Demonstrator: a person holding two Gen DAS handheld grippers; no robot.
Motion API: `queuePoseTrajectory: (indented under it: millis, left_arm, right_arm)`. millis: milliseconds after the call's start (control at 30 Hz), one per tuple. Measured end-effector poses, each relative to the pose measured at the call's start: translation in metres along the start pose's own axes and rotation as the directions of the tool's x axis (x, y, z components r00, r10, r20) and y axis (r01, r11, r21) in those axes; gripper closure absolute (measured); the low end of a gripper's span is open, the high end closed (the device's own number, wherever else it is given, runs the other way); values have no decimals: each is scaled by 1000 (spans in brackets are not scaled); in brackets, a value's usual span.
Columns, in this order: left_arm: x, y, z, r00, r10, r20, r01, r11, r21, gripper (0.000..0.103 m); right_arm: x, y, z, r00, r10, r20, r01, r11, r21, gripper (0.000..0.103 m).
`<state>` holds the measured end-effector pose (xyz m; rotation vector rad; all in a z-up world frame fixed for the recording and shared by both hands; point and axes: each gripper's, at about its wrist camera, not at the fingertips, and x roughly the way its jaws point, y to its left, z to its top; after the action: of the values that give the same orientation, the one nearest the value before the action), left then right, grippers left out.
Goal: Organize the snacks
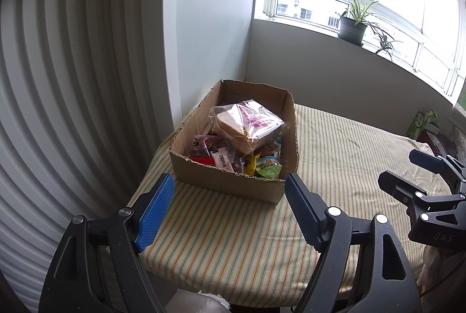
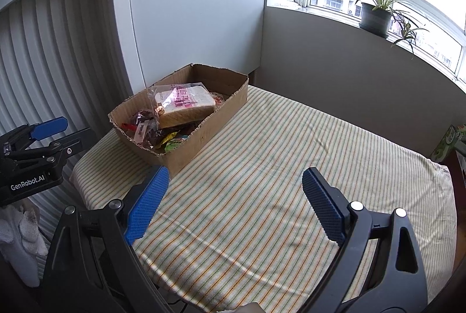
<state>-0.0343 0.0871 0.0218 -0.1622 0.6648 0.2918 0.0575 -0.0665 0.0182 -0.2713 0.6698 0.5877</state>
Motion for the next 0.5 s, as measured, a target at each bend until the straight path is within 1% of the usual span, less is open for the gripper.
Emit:
queuePoseTrajectory:
  millis: [500]
  left_arm:
    - [0, -3, 0, 1000, 3, -2, -3, 1000, 1, 25]
  right_arm:
    - [2, -6, -3, 1000, 0, -12, 0, 1000, 12, 8]
